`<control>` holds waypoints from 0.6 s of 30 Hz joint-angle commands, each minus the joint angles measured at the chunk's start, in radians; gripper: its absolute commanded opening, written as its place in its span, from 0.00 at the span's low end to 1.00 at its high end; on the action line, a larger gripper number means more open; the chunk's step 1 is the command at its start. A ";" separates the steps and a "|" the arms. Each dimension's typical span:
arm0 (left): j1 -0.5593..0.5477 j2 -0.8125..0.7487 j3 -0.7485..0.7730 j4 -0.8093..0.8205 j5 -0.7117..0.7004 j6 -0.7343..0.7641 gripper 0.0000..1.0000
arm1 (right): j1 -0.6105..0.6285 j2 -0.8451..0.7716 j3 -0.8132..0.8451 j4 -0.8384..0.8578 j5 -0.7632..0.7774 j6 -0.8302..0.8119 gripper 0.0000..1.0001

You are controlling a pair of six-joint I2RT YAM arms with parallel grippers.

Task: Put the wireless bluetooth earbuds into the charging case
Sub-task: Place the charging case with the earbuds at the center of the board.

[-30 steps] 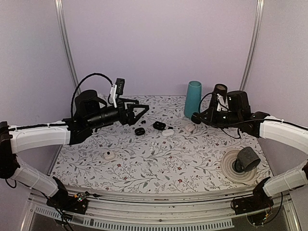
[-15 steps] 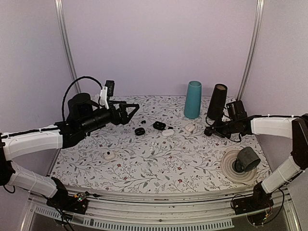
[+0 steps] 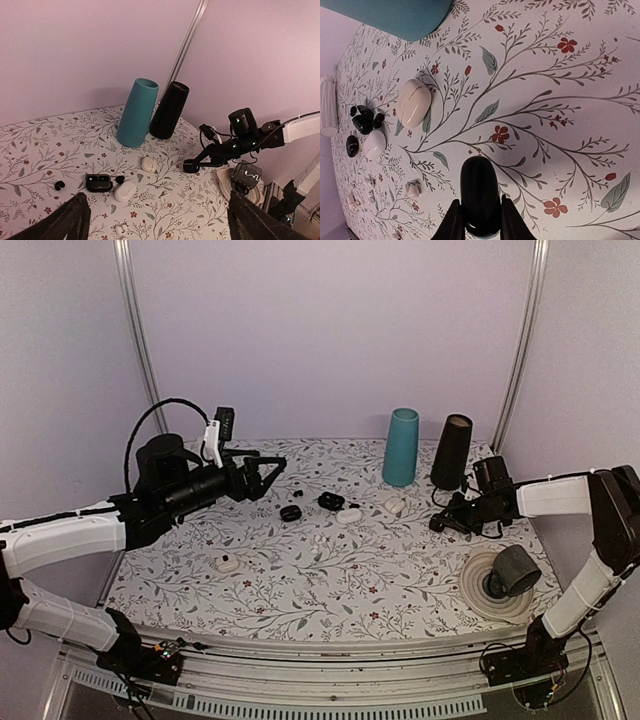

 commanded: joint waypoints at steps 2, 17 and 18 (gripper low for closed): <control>0.017 -0.017 -0.010 -0.015 -0.002 0.020 0.96 | -0.009 0.046 -0.008 0.029 -0.034 -0.020 0.18; 0.019 -0.015 -0.007 -0.023 0.016 0.030 0.96 | -0.015 0.020 -0.012 -0.037 0.069 -0.061 0.57; 0.019 -0.014 -0.008 -0.024 0.015 0.030 0.96 | -0.016 0.010 -0.011 -0.043 0.077 -0.066 0.61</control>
